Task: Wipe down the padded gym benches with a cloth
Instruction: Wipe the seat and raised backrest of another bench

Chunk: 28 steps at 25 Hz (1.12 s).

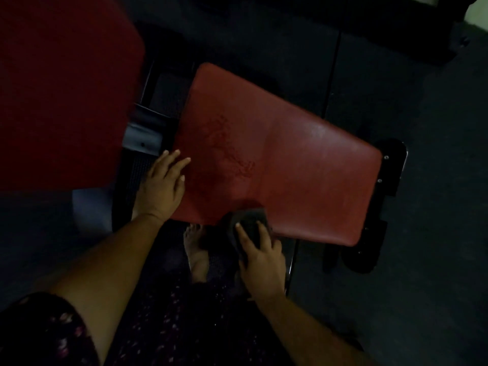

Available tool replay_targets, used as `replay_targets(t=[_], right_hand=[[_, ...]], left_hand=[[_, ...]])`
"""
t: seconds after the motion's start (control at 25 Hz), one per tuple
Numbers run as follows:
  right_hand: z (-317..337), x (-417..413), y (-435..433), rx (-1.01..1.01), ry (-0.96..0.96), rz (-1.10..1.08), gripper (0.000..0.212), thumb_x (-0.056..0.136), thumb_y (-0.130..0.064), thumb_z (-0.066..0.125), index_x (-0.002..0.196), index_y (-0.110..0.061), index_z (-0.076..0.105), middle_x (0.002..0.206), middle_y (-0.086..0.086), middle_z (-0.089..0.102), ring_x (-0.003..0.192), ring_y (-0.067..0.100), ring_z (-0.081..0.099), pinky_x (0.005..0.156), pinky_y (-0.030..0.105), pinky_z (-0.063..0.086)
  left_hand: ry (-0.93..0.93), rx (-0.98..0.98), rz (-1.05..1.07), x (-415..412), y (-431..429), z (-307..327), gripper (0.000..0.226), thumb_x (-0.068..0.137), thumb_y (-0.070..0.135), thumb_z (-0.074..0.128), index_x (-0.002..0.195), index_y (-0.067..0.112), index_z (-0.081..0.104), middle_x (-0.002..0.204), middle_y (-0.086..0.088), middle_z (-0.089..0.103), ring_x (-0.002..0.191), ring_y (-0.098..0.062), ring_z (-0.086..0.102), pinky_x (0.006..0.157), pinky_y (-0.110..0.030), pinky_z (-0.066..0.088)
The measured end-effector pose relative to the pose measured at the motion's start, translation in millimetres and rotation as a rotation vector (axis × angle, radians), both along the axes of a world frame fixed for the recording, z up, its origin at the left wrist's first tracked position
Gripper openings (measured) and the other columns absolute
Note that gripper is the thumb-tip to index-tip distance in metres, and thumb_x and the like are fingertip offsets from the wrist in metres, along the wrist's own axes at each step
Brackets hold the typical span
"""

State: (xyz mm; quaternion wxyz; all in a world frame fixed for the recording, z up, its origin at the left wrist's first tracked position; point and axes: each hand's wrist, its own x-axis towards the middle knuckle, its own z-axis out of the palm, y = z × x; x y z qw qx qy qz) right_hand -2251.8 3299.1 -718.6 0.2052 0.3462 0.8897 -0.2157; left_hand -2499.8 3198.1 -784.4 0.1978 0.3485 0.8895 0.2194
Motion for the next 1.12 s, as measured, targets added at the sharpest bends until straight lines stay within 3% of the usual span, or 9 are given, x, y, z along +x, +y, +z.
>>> replay_targets(t=[0.16, 0.28, 0.44, 0.56, 0.68, 0.8, 0.88, 1.04, 1.12], right_hand=[[-7, -44, 66, 0.132, 0.117, 0.337, 0.085, 0.065, -0.032, 0.082, 0.139, -0.045, 0.042, 0.138, 0.01, 0.053, 0.087, 0.04, 0.058, 0.065, 0.044, 0.051], [-7, -108, 161, 0.274, 0.029, 0.171, 0.068, 0.088, -0.025, 0.061, 0.146, -0.046, 0.033, 0.152, 0.009, 0.034, 0.111, 0.044, 0.048, 0.085, 0.051, 0.049], [0, -173, 237, 0.386, -0.121, 0.017, 0.066, 0.093, -0.021, 0.056, 0.147, -0.046, 0.028, 0.152, 0.008, 0.027, 0.121, 0.045, 0.04, 0.097, 0.055, 0.04], [0, -168, 198, 0.318, -0.129, -0.038, 0.069, 0.094, -0.024, 0.052, 0.152, -0.041, 0.02, 0.155, 0.013, 0.022, 0.123, 0.044, 0.041, 0.094, 0.051, 0.043], [-3, -115, 115, 0.218, -0.089, 0.108, 0.074, 0.092, -0.026, 0.055, 0.154, -0.039, 0.016, 0.156, 0.018, 0.019, 0.113, 0.045, 0.045, 0.085, 0.05, 0.047], [-4, -64, 37, 0.141, -0.028, 0.234, 0.087, 0.069, -0.023, 0.078, 0.146, -0.036, 0.04, 0.143, 0.022, 0.045, 0.087, 0.042, 0.056, 0.064, 0.043, 0.051], [-2, -46, 1, 0.063, -0.067, 0.343, 0.09, 0.058, -0.028, 0.084, 0.14, -0.038, 0.049, 0.137, 0.019, 0.053, 0.082, 0.04, 0.059, 0.059, 0.039, 0.051], [-3, -64, 12, 0.025, 0.025, 0.637, 0.092, 0.052, -0.04, 0.086, 0.137, -0.046, 0.049, 0.135, 0.011, 0.055, 0.079, 0.036, 0.058, 0.061, 0.037, 0.05], [-8, -95, 63, 0.09, 0.03, 0.688, 0.088, 0.069, -0.042, 0.077, 0.144, -0.051, 0.032, 0.145, 0.01, 0.043, 0.094, 0.04, 0.054, 0.07, 0.041, 0.05]], left_hand=[[-0.094, -0.124, -0.078, 3, -17, 0, 0.066, 0.097, 0.05, 0.023, 0.152, 0.015, 0.032, 0.161, -0.006, 0.023, 0.147, -0.027, 0.024, 0.112, -0.045, 0.029], [-0.088, -0.117, -0.108, 1, -19, -2, 0.065, 0.098, 0.05, 0.027, 0.152, 0.014, 0.032, 0.161, -0.008, 0.024, 0.144, -0.032, 0.029, 0.108, -0.051, 0.037], [-0.116, -0.168, -0.086, 5, -14, -1, 0.065, 0.098, 0.044, 0.036, 0.152, 0.01, 0.031, 0.161, -0.011, 0.021, 0.145, -0.036, 0.027, 0.105, -0.052, 0.039], [-0.157, -0.205, -0.107, 10, -12, 5, 0.066, 0.098, 0.043, 0.035, 0.153, 0.007, 0.027, 0.161, -0.012, 0.018, 0.145, -0.037, 0.025, 0.106, -0.054, 0.04], [-0.158, -0.203, -0.077, 9, -10, 16, 0.064, 0.099, 0.037, 0.04, 0.154, 0.008, 0.023, 0.162, -0.012, 0.015, 0.146, -0.036, 0.024, 0.11, -0.052, 0.037], [-0.188, -0.24, -0.048, 0, -15, 15, 0.064, 0.103, 0.033, 0.042, 0.157, 0.014, 0.013, 0.165, -0.006, 0.009, 0.146, -0.034, 0.025, 0.107, -0.05, 0.038], [-0.202, -0.286, -0.094, -7, -26, 11, 0.064, 0.103, 0.036, 0.037, 0.157, 0.017, 0.008, 0.165, -0.006, 0.009, 0.146, -0.032, 0.025, 0.109, -0.051, 0.039], [-0.223, -0.359, -0.131, -5, -32, 10, 0.068, 0.103, 0.042, 0.034, 0.158, 0.019, 0.0, 0.165, -0.005, 0.0, 0.148, -0.03, 0.021, 0.111, -0.047, 0.035], [-0.201, -0.377, -0.15, 2, -30, 14, 0.081, 0.098, 0.055, 0.033, 0.156, 0.016, -0.009, 0.164, -0.007, -0.012, 0.15, -0.029, 0.013, 0.115, -0.045, 0.025]])
